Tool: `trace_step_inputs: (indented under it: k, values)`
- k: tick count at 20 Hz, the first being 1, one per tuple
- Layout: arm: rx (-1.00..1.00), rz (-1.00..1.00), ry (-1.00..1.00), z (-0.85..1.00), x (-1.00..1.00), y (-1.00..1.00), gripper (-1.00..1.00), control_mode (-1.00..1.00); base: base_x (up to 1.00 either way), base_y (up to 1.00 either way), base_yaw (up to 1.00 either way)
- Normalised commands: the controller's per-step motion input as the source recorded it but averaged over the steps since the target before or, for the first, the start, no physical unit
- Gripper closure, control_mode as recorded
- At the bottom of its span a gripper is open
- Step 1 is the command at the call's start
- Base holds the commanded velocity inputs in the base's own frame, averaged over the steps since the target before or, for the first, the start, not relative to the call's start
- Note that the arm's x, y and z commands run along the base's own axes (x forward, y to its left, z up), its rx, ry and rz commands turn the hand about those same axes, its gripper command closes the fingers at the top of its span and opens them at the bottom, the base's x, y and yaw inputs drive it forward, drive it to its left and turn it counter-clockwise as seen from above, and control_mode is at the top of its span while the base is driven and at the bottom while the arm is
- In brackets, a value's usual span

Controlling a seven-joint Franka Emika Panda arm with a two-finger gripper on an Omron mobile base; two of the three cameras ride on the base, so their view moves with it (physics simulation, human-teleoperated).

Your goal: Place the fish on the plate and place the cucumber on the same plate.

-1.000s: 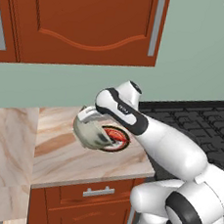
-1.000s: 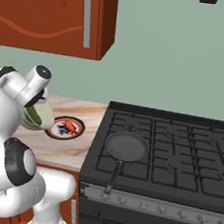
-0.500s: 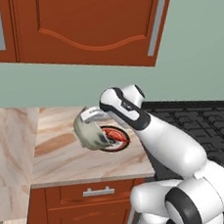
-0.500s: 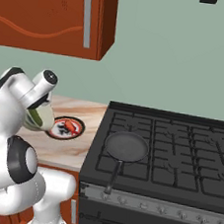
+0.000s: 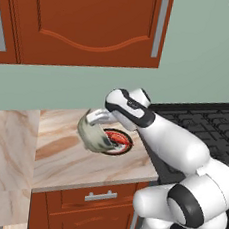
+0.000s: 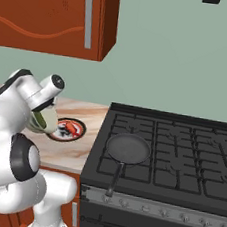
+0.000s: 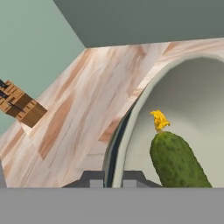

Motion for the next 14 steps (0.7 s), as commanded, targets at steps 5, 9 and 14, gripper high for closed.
trace_step_inputs:
  k: [5, 9, 14]
  values:
    - [0.12, 0.01, 0.01, -0.04, 0.20, 0.00, 1.00, -1.00, 0.00, 0.00, 0.00]
    - [0.11, 0.01, 0.00, -0.05, 0.22, -0.01, 1.00, -1.00, 0.00, 0.00, 0.00]
    - [0.08, 0.02, 0.00, -0.07, 0.21, -0.01, 1.00, -1.00, 0.00, 0.00, 0.00]
